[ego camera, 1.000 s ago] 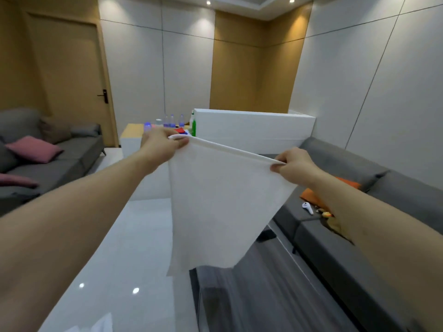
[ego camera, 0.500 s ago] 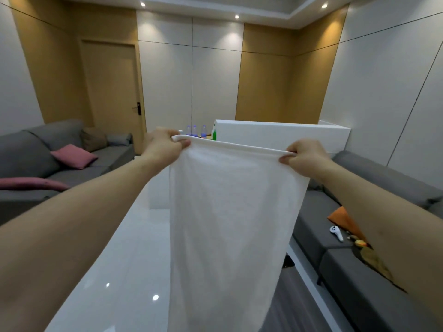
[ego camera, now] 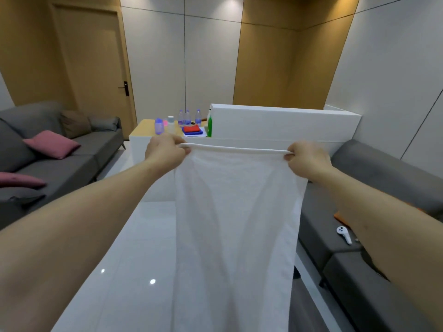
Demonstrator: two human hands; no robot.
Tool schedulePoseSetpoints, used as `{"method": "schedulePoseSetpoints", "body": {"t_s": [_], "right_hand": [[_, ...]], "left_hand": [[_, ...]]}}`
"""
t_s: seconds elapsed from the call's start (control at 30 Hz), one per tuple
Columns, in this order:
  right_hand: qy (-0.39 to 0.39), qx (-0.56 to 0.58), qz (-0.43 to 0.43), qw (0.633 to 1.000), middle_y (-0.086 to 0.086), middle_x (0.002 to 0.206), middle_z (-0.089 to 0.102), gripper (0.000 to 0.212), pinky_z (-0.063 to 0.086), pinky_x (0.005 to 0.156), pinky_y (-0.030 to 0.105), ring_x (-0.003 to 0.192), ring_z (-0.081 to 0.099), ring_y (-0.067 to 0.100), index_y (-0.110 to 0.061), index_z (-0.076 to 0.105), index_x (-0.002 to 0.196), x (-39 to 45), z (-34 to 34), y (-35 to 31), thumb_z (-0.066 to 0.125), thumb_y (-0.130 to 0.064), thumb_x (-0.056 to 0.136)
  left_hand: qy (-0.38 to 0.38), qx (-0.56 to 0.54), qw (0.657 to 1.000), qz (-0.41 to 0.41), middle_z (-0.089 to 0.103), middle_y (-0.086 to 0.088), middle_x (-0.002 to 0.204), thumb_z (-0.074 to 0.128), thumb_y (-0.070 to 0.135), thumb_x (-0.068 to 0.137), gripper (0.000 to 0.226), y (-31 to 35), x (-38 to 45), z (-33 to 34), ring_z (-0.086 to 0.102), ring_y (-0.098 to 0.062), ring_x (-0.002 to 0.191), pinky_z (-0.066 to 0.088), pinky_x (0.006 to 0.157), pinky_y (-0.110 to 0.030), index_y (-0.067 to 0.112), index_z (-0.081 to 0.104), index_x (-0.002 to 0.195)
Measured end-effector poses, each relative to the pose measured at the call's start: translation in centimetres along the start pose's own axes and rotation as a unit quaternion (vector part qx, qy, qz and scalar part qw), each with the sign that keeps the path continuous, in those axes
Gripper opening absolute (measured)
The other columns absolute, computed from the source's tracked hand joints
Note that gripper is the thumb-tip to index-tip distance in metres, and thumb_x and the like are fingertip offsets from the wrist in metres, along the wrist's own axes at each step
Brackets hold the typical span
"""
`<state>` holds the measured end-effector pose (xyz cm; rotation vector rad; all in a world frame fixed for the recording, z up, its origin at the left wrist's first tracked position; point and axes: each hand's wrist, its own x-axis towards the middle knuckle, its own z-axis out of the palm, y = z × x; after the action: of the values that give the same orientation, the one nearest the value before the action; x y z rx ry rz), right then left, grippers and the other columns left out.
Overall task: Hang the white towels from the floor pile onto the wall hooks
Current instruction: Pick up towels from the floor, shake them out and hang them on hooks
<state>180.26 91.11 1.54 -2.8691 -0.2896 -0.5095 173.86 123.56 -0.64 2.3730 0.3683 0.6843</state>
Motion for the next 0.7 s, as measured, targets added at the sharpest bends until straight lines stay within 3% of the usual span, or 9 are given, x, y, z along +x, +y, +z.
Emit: {"method": "schedulePoseSetpoints", "body": {"t_s": [0.1, 0.2, 0.4, 0.5, 0.63, 0.7], "right_hand": [[0.025, -0.014, -0.004, 1.000, 0.002, 0.083, 0.061, 0.018, 0.043, 0.065, 0.032, 0.079, 0.055, 0.025, -0.021, 0.064, 0.083, 1.5, -0.5, 1.1, 0.051, -0.021, 0.095], [0.034, -0.028, -0.009, 0.999, 0.005, 0.080, 0.061, 0.022, 0.038, 0.060, 0.030, 0.075, 0.054, 0.026, -0.019, 0.065, 0.077, 1.7, -1.3, 2.8, 0.051, -0.008, 0.089], [0.044, 0.021, -0.045, 0.998, 0.006, 0.074, 0.060, 0.019, 0.048, 0.062, 0.035, 0.073, 0.056, 0.029, -0.013, 0.064, 0.073, -2.2, -1.0, 7.3, 0.049, -0.004, 0.081], [0.004, 0.041, -0.059, 0.997, 0.001, 0.076, 0.057, 0.016, 0.038, 0.063, 0.030, 0.077, 0.055, 0.029, -0.017, 0.061, 0.074, -6.6, 0.7, 10.3, 0.051, -0.007, 0.080], [-0.092, 0.017, -0.070, 0.993, 0.005, 0.072, 0.051, 0.021, 0.034, 0.057, 0.030, 0.071, 0.051, 0.032, -0.020, 0.051, 0.064, -14.3, 4.2, 14.2, 0.052, -0.006, 0.079], [-0.135, 0.008, -0.069, 0.988, 0.002, 0.069, 0.049, 0.020, 0.035, 0.057, 0.030, 0.068, 0.050, 0.030, -0.021, 0.059, 0.070, -18.4, 6.1, 15.9, 0.052, -0.005, 0.079]], "left_hand": [[0.039, -0.007, 0.999, 0.016, 0.064, -0.001, 0.100, 0.068, 0.037, 0.086, 0.018, 1.5, 1.3, 0.5, 0.052, -0.019, 0.094, 0.043, 0.081, -0.028, 0.028, 0.075, 0.100], [0.056, -0.007, 0.998, 0.031, 0.068, -0.001, 0.100, 0.069, 0.035, 0.086, 0.018, 3.1, 0.8, 0.7, 0.055, -0.019, 0.093, 0.044, 0.079, -0.028, 0.028, 0.076, 0.101], [0.096, -0.002, 0.995, 0.005, 0.073, 0.002, 0.096, 0.073, 0.035, 0.083, 0.017, 5.4, -6.1, 1.4, 0.061, -0.016, 0.096, 0.047, 0.084, -0.025, 0.029, 0.077, 0.099], [0.076, 0.010, 0.996, -0.038, 0.074, 0.004, 0.101, 0.074, 0.033, 0.082, 0.016, 5.7, -12.0, 2.9, 0.061, -0.013, 0.102, 0.046, 0.089, -0.023, 0.027, 0.078, 0.097], [0.016, 0.025, 0.993, -0.114, 0.074, 0.008, 0.093, 0.075, 0.029, 0.082, 0.010, 4.2, -21.0, 6.1, 0.058, -0.005, 0.081, 0.039, 0.075, -0.018, 0.030, 0.078, 0.092], [-0.019, 0.044, 0.989, -0.138, 0.073, 0.008, 0.092, 0.073, 0.027, 0.084, 0.011, 2.9, -25.5, 7.9, 0.060, -0.008, 0.080, 0.040, 0.070, -0.019, 0.030, 0.078, 0.093]]}}
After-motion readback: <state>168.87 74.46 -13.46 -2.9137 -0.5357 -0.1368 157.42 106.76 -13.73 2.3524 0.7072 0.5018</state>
